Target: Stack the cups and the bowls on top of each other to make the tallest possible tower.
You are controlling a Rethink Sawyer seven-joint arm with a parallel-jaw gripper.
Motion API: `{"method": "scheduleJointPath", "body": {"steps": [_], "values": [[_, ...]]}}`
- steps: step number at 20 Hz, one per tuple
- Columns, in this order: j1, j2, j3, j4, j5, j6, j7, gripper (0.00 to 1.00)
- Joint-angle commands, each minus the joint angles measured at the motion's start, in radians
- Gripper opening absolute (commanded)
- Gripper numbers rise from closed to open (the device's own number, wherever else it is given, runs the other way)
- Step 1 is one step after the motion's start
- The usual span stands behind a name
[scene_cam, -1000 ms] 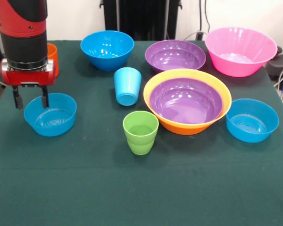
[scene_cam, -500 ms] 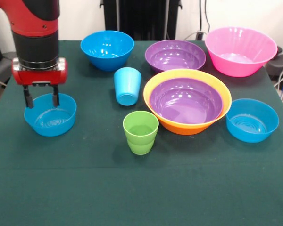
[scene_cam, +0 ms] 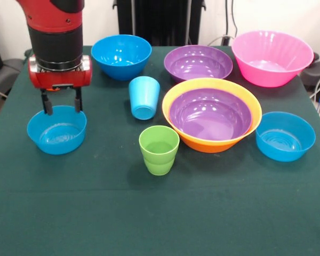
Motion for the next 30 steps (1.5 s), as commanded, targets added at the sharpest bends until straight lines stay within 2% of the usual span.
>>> {"method": "scheduleJointPath", "body": {"steps": [1,7,12,16,23,30], "values": [[0.035,-0.015,0.078,0.060,-0.013,0.098,-0.308,1.00],[0.016,-0.002,0.137,0.114,-0.009,0.084,-0.356,1.00],[-0.013,0.025,0.223,0.159,-0.035,0.071,-0.491,1.00],[-0.034,0.045,0.289,0.163,-0.079,0.070,-0.642,1.00],[-0.063,0.026,0.376,0.192,-0.090,0.041,-0.791,1.00],[-0.072,0.018,0.402,0.193,-0.075,0.034,-0.855,1.00]]}}
